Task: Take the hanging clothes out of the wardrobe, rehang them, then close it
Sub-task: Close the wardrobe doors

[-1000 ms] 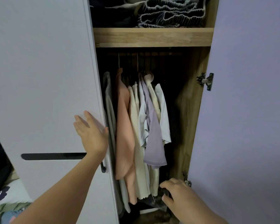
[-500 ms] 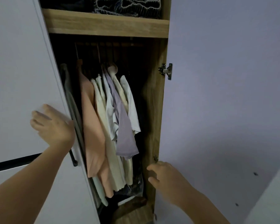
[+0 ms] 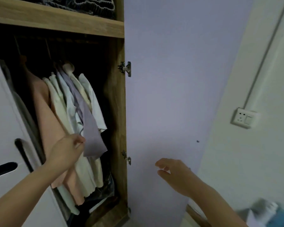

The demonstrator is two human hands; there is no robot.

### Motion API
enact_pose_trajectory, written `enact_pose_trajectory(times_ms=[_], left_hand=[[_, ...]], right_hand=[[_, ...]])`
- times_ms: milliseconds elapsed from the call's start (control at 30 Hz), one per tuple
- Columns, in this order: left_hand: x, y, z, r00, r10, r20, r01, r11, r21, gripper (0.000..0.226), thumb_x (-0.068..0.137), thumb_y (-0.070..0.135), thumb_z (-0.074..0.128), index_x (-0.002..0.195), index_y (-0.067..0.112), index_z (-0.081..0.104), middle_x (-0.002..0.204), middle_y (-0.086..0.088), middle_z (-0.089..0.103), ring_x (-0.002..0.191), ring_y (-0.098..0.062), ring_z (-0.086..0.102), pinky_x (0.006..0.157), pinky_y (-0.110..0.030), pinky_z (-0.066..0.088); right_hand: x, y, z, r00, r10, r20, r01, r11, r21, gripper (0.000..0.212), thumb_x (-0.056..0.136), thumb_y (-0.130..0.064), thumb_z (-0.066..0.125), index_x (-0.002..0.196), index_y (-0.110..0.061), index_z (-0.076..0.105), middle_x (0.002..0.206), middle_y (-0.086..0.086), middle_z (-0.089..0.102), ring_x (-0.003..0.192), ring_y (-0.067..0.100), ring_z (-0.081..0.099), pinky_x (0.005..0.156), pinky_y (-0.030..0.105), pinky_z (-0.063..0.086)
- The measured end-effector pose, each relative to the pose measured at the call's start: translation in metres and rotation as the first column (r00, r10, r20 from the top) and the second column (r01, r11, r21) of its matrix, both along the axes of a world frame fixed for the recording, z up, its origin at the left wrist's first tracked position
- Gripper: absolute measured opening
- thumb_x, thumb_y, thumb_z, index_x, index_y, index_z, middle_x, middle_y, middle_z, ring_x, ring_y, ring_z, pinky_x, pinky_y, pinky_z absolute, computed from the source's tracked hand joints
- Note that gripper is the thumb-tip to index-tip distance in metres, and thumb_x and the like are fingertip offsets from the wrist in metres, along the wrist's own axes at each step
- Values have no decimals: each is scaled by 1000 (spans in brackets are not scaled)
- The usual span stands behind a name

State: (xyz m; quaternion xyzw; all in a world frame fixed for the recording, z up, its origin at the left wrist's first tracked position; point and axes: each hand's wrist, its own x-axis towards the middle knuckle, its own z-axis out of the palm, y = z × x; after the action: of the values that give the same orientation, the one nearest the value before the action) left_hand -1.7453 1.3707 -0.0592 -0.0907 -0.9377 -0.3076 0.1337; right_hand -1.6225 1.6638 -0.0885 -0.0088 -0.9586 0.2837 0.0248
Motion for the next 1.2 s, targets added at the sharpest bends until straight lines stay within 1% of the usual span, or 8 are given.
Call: enact_pose_trajectory(times_ms=[167,333,433,600,800,967,1100,1200], left_hand=[[3,49,-17,958,-251,141,249,968,33,12,91,11,55,100,8,62,99,-4,62,98,-22,58,71,-23,39],[4,91,-34,923,-341,179,345,938,7,7,90,13,58,94,18,55,100,-2,59,94,-15,55,78,-21,40],[4,107,-40,917,-360,170,367,930,-9,8,89,15,59,95,20,55,102,-1,60,93,-13,55,80,-22,44],[7,134,-47,905,-388,176,398,917,-22,12,91,19,57,102,21,54,105,2,57,96,-11,54,84,-21,44],[11,151,-53,901,-399,172,412,910,-50,12,92,20,55,101,25,50,106,4,55,98,-13,55,85,-20,45],[12,142,-54,907,-383,174,399,915,-64,12,91,22,55,102,26,52,104,5,55,95,-8,54,84,-19,45],[18,117,-54,921,-358,155,377,919,-118,18,92,21,55,110,22,54,109,3,54,99,-7,52,81,-14,41],[21,91,-56,936,-316,153,343,919,-197,29,92,26,55,120,20,52,111,6,51,98,-5,49,69,-6,36]], right_hand=[[33,49,4,985,-173,-26,175,982,71,28,96,-25,48,122,-21,57,118,-3,60,99,8,54,84,12,37],[51,90,8,892,-448,-60,451,877,164,24,94,-22,50,115,-17,60,115,1,64,102,16,60,82,21,43],[46,107,9,853,-515,-84,521,851,71,32,90,-24,58,119,-13,51,120,4,60,104,19,57,81,23,41],[14,119,2,927,-375,-10,364,906,-214,84,81,-25,71,146,-18,19,146,1,36,134,22,38,105,32,35],[-14,112,-13,949,-307,-69,227,820,-526,55,83,-21,69,126,-27,36,106,-19,51,100,10,52,76,14,44],[-14,104,-16,931,-351,-101,261,832,-490,37,87,-27,64,114,-31,37,102,-14,55,88,11,57,78,26,48],[-2,82,-18,955,-282,-94,226,895,-384,34,87,-31,63,109,-36,37,98,-17,57,83,1,55,64,13,43],[7,54,-15,980,-187,-74,157,939,-307,39,84,-35,64,107,-44,34,93,-26,54,81,-5,53,66,11,41]])
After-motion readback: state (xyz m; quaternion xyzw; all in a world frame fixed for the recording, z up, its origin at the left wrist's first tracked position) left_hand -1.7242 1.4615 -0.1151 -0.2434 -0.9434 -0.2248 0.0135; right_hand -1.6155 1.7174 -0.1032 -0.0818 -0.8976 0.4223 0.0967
